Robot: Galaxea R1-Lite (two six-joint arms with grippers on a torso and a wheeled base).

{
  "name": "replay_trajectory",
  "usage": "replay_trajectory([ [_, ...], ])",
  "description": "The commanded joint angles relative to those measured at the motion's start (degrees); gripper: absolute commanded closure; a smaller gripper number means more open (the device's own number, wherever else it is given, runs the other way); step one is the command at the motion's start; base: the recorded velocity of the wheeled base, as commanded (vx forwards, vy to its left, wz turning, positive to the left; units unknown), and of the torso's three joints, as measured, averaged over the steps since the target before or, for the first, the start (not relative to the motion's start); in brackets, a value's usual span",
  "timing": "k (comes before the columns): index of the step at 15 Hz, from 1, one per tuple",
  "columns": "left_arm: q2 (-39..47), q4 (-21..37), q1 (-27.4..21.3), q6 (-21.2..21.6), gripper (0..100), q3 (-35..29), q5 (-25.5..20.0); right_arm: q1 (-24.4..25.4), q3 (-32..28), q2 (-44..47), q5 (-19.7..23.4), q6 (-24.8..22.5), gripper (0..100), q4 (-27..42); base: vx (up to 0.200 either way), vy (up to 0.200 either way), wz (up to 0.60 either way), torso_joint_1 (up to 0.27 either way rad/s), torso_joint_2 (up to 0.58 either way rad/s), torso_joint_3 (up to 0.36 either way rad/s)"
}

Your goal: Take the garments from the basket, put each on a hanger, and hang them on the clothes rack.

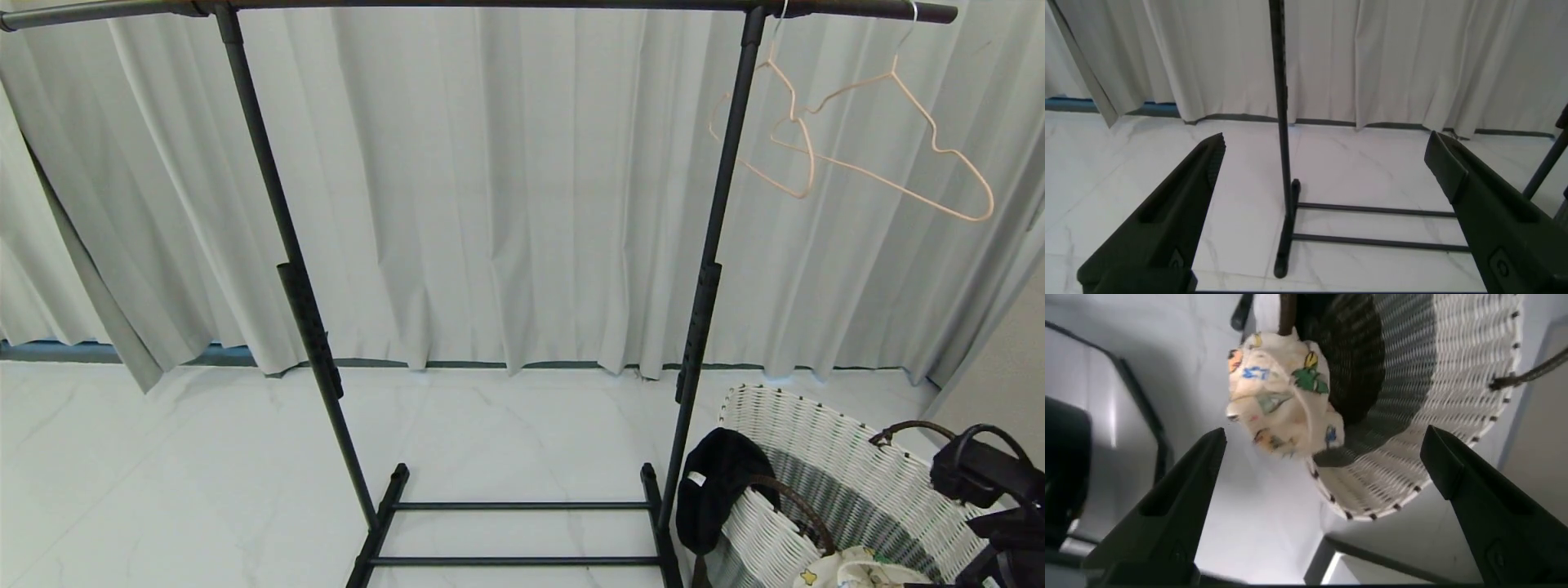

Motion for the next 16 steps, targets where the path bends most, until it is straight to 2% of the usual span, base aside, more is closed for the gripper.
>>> replay_trajectory([
  [1, 0.0, 0.0, 0.0, 0.0, 0, 0.0, 0.0, 0.0, 4.2, 12.3, -2.0, -0.2, 0, -7.7, 0.0, 0.0, 0.0, 0.0, 0.0, 0.0],
  [2, 0.0, 0.0, 0.0, 0.0, 0, 0.0, 0.0, 0.0, 6.4, 14.3, -3.7, -0.2, 0, -11.3, 0.0, 0.0, 0.0, 0.0, 0.0, 0.0],
  [4, 0.0, 0.0, 0.0, 0.0, 0, 0.0, 0.0, -0.6, 9.5, 18.3, -4.1, -0.2, 0, -18.6, 0.0, 0.0, 0.0, 0.0, 0.0, 0.0],
  [7, 0.0, 0.0, 0.0, 0.0, 0, 0.0, 0.0, -1.8, 10.6, 23.4, -5.4, -0.2, 0, -27.8, 0.0, 0.0, 0.0, 0.0, 0.0, 0.0],
  [11, 0.0, 0.0, 0.0, 0.0, 0, 0.0, 0.0, -2.9, 10.3, 27.7, -6.6, -0.2, 0, -34.8, 0.0, 0.0, 0.0, 0.0, 0.0, 0.0],
  [14, 0.0, 0.0, 0.0, 0.0, 0, 0.0, 0.0, -3.1, 10.3, 28.8, -8.3, -0.1, 0, -37.4, 0.0, 0.0, 0.0, 0.0, 0.0, 0.0],
  [15, 0.0, 0.0, 0.0, 0.0, 0, 0.0, 0.0, -3.2, 10.3, 28.8, -8.3, -0.1, 100, -37.5, 0.0, 0.0, 0.0, 0.0, 0.0, 0.0],
  [16, 0.0, 0.0, 0.0, 0.0, 0, 0.0, 0.0, -3.2, 10.3, 28.7, -8.3, -0.1, 100, -37.5, 0.0, 0.0, 0.0, 0.0, 0.0, 0.0],
])
